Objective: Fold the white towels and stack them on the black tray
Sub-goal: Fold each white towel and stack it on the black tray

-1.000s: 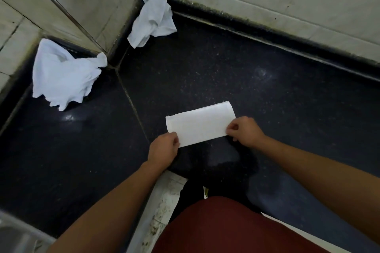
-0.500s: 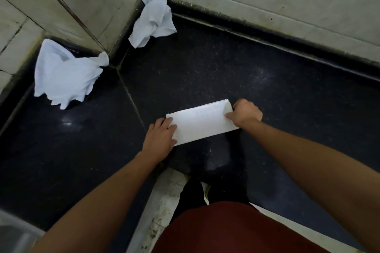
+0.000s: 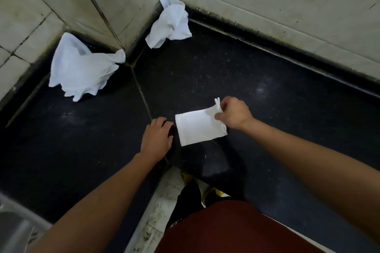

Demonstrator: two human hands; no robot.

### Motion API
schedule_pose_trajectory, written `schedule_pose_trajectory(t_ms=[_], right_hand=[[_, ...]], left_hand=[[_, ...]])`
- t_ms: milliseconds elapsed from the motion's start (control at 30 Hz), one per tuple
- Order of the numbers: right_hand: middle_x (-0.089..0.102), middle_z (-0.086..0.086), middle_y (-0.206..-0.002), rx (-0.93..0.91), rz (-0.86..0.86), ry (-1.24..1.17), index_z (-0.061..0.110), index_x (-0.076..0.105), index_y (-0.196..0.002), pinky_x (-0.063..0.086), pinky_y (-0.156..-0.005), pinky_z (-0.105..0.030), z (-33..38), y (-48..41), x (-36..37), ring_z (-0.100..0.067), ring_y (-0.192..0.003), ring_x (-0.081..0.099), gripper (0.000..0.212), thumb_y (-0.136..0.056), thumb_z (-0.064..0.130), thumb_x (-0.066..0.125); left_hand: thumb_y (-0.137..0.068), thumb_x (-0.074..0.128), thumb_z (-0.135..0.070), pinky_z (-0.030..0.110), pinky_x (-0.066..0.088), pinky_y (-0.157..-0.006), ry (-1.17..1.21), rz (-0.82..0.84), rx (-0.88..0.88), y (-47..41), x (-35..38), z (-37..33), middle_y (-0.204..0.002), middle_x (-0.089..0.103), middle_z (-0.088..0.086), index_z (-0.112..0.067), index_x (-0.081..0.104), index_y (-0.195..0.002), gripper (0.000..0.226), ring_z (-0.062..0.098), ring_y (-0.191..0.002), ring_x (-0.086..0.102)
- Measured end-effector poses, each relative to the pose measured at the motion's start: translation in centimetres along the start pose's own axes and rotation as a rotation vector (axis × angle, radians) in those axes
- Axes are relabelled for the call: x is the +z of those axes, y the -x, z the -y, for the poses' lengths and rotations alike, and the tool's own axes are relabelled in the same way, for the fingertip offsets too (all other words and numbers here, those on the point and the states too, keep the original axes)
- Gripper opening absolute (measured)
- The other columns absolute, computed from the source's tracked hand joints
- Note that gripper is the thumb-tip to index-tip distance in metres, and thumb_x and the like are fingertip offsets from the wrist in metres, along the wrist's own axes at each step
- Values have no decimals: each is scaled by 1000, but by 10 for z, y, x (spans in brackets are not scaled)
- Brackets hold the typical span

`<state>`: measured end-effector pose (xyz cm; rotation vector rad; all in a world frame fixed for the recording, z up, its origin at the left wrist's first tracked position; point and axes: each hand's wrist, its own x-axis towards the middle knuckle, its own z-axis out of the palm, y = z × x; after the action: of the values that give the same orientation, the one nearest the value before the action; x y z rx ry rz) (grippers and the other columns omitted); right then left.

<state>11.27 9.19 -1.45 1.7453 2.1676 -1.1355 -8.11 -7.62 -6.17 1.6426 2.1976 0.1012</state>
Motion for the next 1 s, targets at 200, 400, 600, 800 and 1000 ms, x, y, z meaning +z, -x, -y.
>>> schedule_pose_trajectory(t_ms=[200, 400, 600, 800, 1000], right_hand=[[61, -5, -97, -60, 132, 46, 16, 53, -98, 57, -73, -40, 50, -3, 65, -27, -87, 64, 27, -78, 20, 70], [66, -12, -99, -66, 174, 137, 8, 51, -109, 54, -72, -36, 64, -11, 101, -32, -86, 67, 35, -81, 19, 69], [66, -5, -98, -118, 209, 76, 13, 58, -109, 54, -81, -36, 58, -11, 105, -24, -88, 65, 41, -77, 31, 78], [70, -2, -82, -110, -5, -122, 21, 65, -89, 58, -77, -43, 24, -18, 64, -20, -77, 69, 3, -88, 18, 64], [70, -7, -99, -97, 20, -78, 15, 69, -104, 55, -86, -37, 8, -30, 55, -25, -93, 67, 18, -92, 13, 56]], left_hand=[[-85, 65, -19, 37, 44, -94, 75, -39, -139, 23, -12, 32, -128, 49, 8, -13, 56, -127, 43, 25, -113, 47], [-86, 64, -20, 36, 44, -94, 105, -39, -211, 48, -14, 50, -127, 48, 7, -12, 56, -127, 42, 25, -113, 48], [-89, 61, -21, 35, 45, -94, 128, -27, -217, 51, -10, 53, -127, 48, 5, -13, 57, -125, 37, 23, -113, 47], [-92, 54, -15, 36, 42, -96, 96, -52, 66, 21, -6, 7, -136, 47, 7, -10, 60, -123, 32, 25, -121, 45], [-94, 50, -15, 39, 31, -107, -117, 86, 235, -13, 8, -21, -155, 25, 13, -11, 53, -130, 37, 27, -144, 20]])
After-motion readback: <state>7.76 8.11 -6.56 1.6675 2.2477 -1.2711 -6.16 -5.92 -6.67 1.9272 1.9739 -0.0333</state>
